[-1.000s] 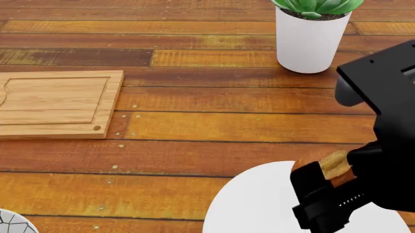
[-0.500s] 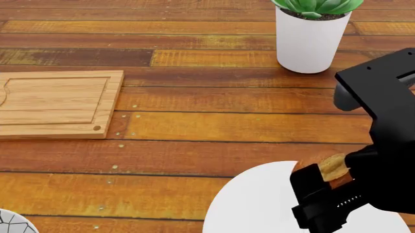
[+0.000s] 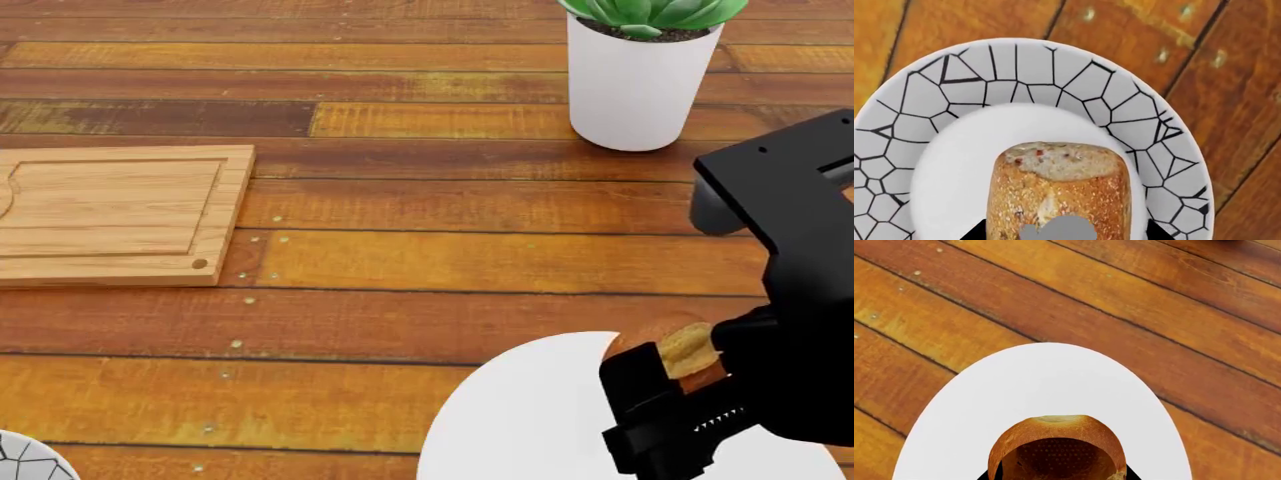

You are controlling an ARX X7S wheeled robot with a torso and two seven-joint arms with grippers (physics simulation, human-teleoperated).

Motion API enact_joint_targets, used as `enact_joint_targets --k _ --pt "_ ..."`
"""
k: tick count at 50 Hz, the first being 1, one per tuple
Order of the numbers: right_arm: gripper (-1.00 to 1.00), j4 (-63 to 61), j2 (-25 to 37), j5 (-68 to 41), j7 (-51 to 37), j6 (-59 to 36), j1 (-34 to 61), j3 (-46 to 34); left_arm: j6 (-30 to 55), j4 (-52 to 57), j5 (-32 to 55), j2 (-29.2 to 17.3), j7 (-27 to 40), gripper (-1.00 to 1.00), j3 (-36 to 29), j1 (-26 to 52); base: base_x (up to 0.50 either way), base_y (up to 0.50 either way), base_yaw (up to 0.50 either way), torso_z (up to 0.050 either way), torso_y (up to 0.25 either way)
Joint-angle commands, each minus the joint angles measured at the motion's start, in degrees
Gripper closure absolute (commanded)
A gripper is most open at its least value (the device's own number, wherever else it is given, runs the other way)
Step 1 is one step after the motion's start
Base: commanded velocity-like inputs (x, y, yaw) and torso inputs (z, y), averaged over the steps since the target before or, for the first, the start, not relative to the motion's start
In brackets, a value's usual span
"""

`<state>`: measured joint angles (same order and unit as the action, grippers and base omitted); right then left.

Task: Place all breads on the cutting board.

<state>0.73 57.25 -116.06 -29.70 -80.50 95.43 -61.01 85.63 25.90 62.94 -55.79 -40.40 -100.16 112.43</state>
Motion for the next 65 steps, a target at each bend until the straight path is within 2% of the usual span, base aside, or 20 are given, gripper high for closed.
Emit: enact_joint_targets --k 1,21,22,36,42,47,51,56,60,61,62,63,65 --pt "1.0 -0.5 0.2 1.1 1.3 0.4 -0.4 0.1 0.3 -1.2 0.5 0.1 1.3 -1.0 -1.4 -0.6 0.0 0.0 0.0 0.0 0.0" --pt "1.0 -0.7 0.5 2.3 2.4 1.0 -0.8 -0.3 -2.5 -3.3 -0.1 0.9 2.2 -1.0 -3.1 -2.0 0.0 0.0 0.0 0.0 0.0" --pt "1.0 -0.9 0.6 2.3 2.4 1.1 -1.0 -0.3 -2.7 -3.1 -0.2 0.8 2.3 1.0 -3.2 -2.1 0.0 0.0 0.0 0.0 0.0" --pt "1.0 0.3 0.0 1.5 2.1 1.1 3.1 0.8 -3.9 -3.1 2.1 0.3 1.0 1.0 0.7 2.5 0.0 0.0 0.0 0.0 0.0" --pt "1.0 0.0 0.4 1.7 2.7 2.2 3.4 1.7 -3.8 -3.9 4.1 -0.4 0.6 1.0 4.4 6.8 0.0 0.0 0.0 0.0 0.0" --pt "1.0 -0.5 0.6 4.2 3.6 5.9 2.9 3.5 -3.9 -6.7 7.7 -0.7 2.8 1.0 9.3 9.4 0.0 0.0 0.0 0.0 0.0" --pt "1.0 -0.3 0.5 6.4 2.6 8.1 3.5 4.5 -7.2 -12.2 9.5 -0.1 7.9 1.0 14.3 9.6 0.0 0.0 0.0 0.0 0.0" --pt "1.0 -1.5 0.4 7.5 2.7 9.6 4.3 5.6 -8.5 -12.4 11.1 -0.2 10.6 1.0 16.6 9.5 0.0 0.0 0.0 0.0 0.0" --pt "1.0 -2.6 0.4 7.5 1.5 11.0 4.9 6.5 -12.0 -16.9 12.6 0.9 15.8 1.0 20.3 8.7 0.0 0.0 0.0 0.0 0.0" --pt "1.0 -2.9 0.4 8.3 1.4 12.0 5.0 7.0 -13.3 -19.4 13.8 1.7 18.9 1.0 22.1 8.3 0.0 0.0 0.0 0.0 0.0" --pt "1.0 -2.9 0.4 8.3 1.2 12.6 5.0 7.3 -13.9 -18.7 13.0 1.5 18.3 1.0 22.0 8.4 0.0 0.0 0.0 0.0 0.0" --pt "1.0 -2.9 0.1 9.1 0.9 13.0 5.5 7.5 -14.5 -23.5 13.0 3.2 24.2 1.0 23.2 7.4 0.0 0.0 0.0 0.0 0.0" --pt "1.0 -2.9 -0.1 9.3 0.3 13.3 5.8 7.7 -15.6 -24.9 13.0 3.8 26.8 1.0 24.0 6.8 0.01 0.0 0.0 0.0 0.0"
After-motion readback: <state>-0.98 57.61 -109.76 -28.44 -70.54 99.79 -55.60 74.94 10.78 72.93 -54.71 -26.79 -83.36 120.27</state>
